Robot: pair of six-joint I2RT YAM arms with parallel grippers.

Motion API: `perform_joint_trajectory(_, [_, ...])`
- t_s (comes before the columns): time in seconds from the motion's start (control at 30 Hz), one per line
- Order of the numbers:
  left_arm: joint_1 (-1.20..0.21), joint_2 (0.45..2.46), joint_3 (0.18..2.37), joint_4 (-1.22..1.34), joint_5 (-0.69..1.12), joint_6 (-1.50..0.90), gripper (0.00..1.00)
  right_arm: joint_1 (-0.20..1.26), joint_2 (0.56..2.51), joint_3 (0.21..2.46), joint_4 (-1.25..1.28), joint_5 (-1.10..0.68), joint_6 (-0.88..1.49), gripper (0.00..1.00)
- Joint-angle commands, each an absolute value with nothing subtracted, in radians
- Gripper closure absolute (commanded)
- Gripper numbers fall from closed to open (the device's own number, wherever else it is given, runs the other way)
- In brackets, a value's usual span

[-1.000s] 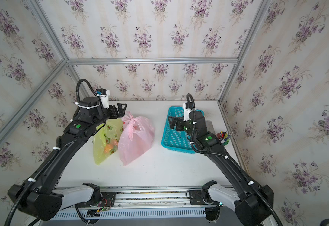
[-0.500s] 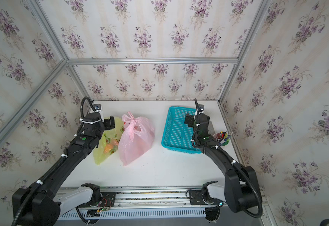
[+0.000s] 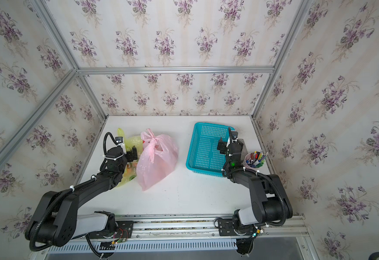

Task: Place the peach into a plastic bag & tie a knot
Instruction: Reset both arms

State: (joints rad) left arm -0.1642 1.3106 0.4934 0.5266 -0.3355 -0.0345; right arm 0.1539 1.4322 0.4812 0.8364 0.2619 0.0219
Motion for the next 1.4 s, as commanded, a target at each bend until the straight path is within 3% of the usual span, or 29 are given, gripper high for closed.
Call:
perform_joint_trajectory(0.0, [-0.164,1.341,0.509,0.661,-0.291,0.009,0.01,0.153,1.410,0.440,0.897,0.293,-0.049,0.06])
perform_joint_trajectory(0.17, [-0.166,1.409,0.497,0.798,-0.242,0.028,0.01,0.153,1.386,0.418,0.889,0.265,-0.060,0.06])
perform_joint_trajectory(0.3, [-0.163,1.272,0.509,0.555,-0.344,-0.013,0.01,0.144,1.361,0.370,0.892,0.278,-0.048,0.06])
perform_joint_trajectory(0.4, [-0.164,1.240,0.454,0.558,-0.356,0.019,0.00,0.140,1.390,0.311,1.012,0.265,-0.035,0.05])
perform_joint_trajectory(0.8, [-0.163,1.524,0.304,1.008,-0.308,0.043,0.00,0.090,1.544,0.201,1.326,0.125,-0.027,0.01])
perform_joint_trajectory(0.9, [-0.157,1.497,0.386,0.812,-0.294,0.029,0.00,0.081,1.535,0.218,1.274,0.114,-0.015,0.00])
perform_joint_trajectory(1.37, [-0.126,1.516,0.414,0.785,-0.273,0.003,0.00,0.071,1.533,0.224,1.260,0.108,-0.005,0.00])
